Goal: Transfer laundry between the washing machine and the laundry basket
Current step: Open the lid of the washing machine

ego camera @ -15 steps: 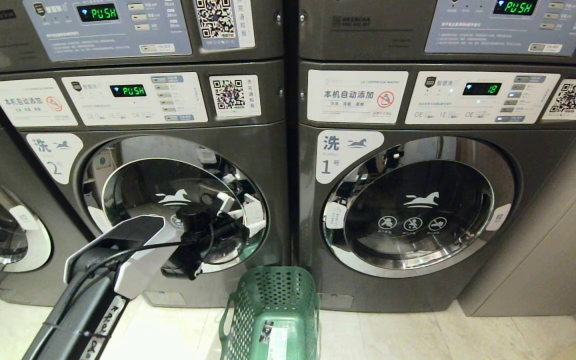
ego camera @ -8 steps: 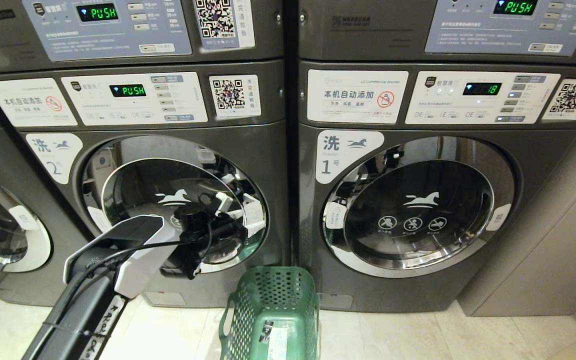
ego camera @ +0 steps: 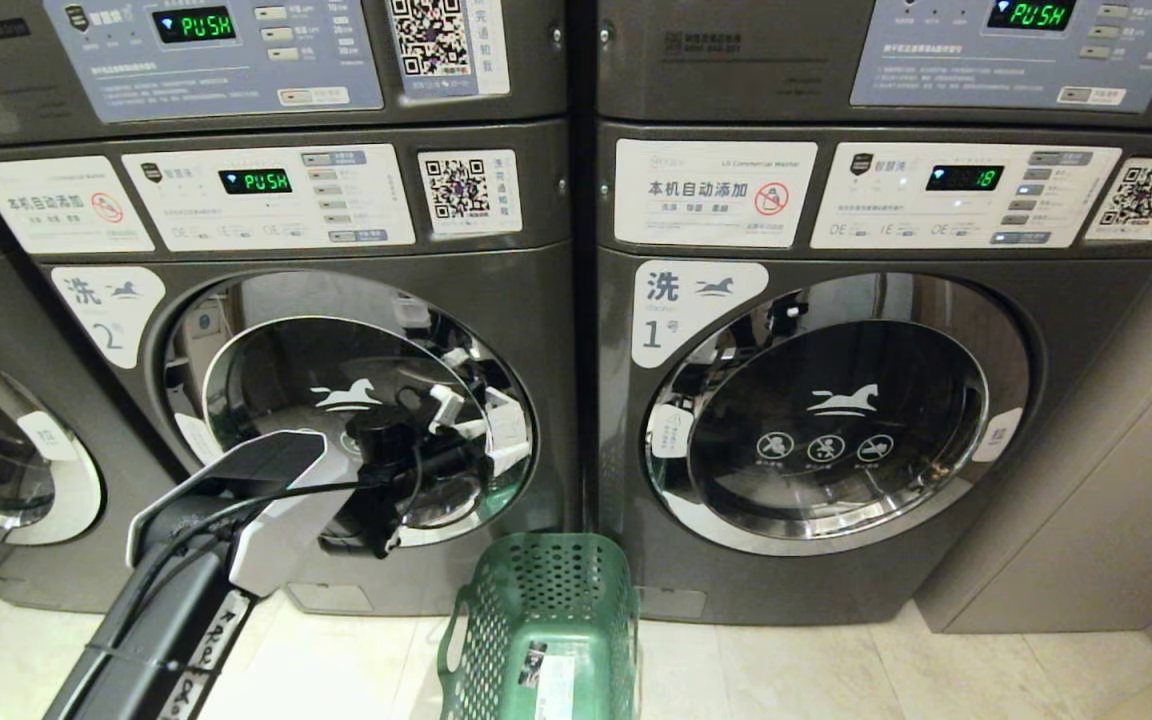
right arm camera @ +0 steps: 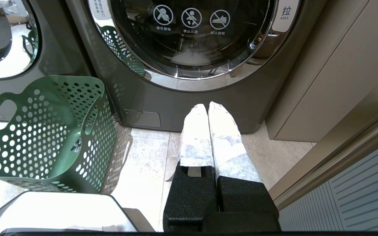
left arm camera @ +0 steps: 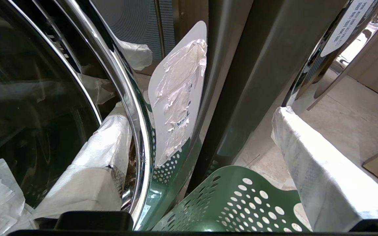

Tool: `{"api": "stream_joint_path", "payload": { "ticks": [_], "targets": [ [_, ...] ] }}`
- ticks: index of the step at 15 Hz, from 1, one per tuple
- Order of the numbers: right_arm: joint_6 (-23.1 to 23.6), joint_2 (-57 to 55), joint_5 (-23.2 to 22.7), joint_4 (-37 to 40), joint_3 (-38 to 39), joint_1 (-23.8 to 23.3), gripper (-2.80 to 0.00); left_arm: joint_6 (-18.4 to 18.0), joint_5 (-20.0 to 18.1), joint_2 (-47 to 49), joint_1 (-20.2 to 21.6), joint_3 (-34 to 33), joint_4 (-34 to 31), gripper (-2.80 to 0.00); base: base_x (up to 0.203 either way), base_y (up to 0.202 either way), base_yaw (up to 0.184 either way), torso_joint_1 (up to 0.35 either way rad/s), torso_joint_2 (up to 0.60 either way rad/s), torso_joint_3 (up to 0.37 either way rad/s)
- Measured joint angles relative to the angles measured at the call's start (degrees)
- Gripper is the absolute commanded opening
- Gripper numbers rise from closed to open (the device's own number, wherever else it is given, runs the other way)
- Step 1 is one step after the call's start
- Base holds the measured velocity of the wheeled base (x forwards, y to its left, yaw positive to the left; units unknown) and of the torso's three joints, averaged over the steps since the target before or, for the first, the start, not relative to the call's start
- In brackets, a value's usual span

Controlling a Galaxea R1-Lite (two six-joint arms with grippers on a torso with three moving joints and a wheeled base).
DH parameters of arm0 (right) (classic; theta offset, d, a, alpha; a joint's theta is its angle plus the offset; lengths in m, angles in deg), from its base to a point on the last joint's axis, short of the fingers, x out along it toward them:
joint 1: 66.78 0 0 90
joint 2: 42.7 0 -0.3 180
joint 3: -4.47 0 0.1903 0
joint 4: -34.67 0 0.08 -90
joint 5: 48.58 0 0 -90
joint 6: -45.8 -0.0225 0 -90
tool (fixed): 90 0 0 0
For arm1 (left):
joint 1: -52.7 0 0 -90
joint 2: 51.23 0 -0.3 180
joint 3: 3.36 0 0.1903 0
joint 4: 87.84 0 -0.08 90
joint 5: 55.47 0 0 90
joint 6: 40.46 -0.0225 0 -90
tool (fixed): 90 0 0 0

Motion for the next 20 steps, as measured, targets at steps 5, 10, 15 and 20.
{"api": "stream_joint_path", "payload": {
  "ticks": [5,10,15,20],
  "targets": [
    [0.0,0.0,0.0,0.0,0.0,0.0,-2.80,0.0,-1.0,-0.2,0.0,-0.4,0.0,0.00,0.000,0.000,0.000,0.000,0.00,0.000],
    [0.0,0.0,0.0,0.0,0.0,0.0,-2.80,-0.1,-1.3,-0.3,0.0,-0.6,0.1,0.00,0.000,0.000,0.000,0.000,0.00,0.000],
    [0.0,0.0,0.0,0.0,0.0,0.0,-2.80,-0.3,-2.2,-1.0,0.0,-2.1,1.1,0.00,0.000,0.000,0.000,0.000,0.00,0.000],
    [0.0,0.0,0.0,0.0,0.0,0.0,-2.80,-0.3,-3.2,-1.3,0.0,-3.4,2.3,0.00,0.000,0.000,0.000,0.000,0.00,0.000]
  ]
}}
